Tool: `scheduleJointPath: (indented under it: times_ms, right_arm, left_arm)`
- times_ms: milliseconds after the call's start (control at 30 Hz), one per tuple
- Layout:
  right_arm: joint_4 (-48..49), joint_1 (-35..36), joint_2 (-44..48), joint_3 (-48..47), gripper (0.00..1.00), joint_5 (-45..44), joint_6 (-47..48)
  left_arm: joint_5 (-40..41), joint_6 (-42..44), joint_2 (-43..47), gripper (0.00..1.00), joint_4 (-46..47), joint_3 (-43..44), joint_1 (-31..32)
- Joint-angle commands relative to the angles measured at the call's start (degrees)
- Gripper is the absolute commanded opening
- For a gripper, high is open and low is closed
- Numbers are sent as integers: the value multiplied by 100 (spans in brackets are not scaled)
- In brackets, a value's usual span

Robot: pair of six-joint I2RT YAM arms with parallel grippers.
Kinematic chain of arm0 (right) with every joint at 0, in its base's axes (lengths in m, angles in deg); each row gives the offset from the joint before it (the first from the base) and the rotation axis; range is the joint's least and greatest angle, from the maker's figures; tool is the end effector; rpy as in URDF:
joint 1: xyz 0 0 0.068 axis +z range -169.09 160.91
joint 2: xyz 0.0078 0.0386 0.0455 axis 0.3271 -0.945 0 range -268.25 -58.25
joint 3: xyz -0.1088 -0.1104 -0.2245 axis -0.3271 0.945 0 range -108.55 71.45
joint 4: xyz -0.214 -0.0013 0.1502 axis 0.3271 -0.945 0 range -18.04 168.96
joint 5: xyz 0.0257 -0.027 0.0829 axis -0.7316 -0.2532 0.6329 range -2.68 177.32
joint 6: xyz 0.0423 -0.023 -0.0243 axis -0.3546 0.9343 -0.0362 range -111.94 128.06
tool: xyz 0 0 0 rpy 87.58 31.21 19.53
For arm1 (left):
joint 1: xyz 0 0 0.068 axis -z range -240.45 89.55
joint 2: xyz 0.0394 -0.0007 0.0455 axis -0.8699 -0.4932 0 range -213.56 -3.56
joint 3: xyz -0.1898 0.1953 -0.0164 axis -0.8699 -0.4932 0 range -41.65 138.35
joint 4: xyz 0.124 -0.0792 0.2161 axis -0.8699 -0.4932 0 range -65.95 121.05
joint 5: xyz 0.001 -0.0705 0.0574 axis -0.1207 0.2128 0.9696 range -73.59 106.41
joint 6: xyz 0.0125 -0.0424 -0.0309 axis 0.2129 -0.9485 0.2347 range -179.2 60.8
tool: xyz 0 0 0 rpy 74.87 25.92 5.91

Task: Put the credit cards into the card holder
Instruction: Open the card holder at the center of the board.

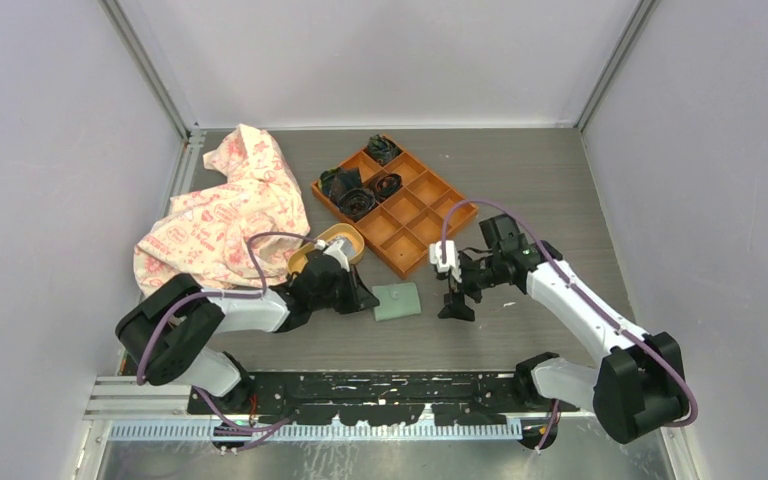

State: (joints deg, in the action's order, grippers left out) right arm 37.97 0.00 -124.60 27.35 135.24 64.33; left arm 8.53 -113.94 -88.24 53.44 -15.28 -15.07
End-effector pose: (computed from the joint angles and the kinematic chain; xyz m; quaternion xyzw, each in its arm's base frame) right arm 0.1875 0.0929 0.2308 -0.6178 0.6462 0.3070 0.3263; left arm 0.1819 -0.1911 0.1353 -0.0414 0.8882 -0.3870 0.2442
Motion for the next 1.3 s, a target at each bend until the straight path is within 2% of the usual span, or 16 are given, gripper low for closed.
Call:
scheduleJointPath:
  times_ms: [0, 100, 167, 233, 500, 733, 933, 1000, 1267]
  right_arm:
    - [682, 572, 295, 417, 89, -144, 736]
    - [1611, 1111, 302, 611, 76, -707, 287]
    - [1836, 1411, 93, 541, 64, -1040, 52]
    - [2069, 1658, -113, 555, 56, -1354, -104]
    - [2086, 2037, -627, 610, 52, -1646, -110]
    - [1605, 2130, -976, 492, 52, -1657, 152]
    - [1675, 2298, -1306, 387, 51, -2348, 58]
    - [1705, 2355, -1417, 380, 47, -2511, 47]
    - [1586, 2449, -1537, 180, 16, -2941, -112]
  left_arm:
    - [-614, 478, 187, 0, 378, -96, 88]
    - [-698, 244, 216, 0, 430, -128, 303]
    - [-692, -5, 103, 0, 650, -128, 464]
    - [-745, -288, -99, 0, 953, -103, 562]
    - [-822, -813, -811, 0, 1793, -45, 719]
    - [-707, -861, -824, 0, 1896, -161, 726]
    - [-737, -865, -809, 0, 1963, -212, 726]
    - [-778, -861, -816, 0, 1979, -213, 728]
    - [-869, -624, -842, 0, 1982, -254, 735]
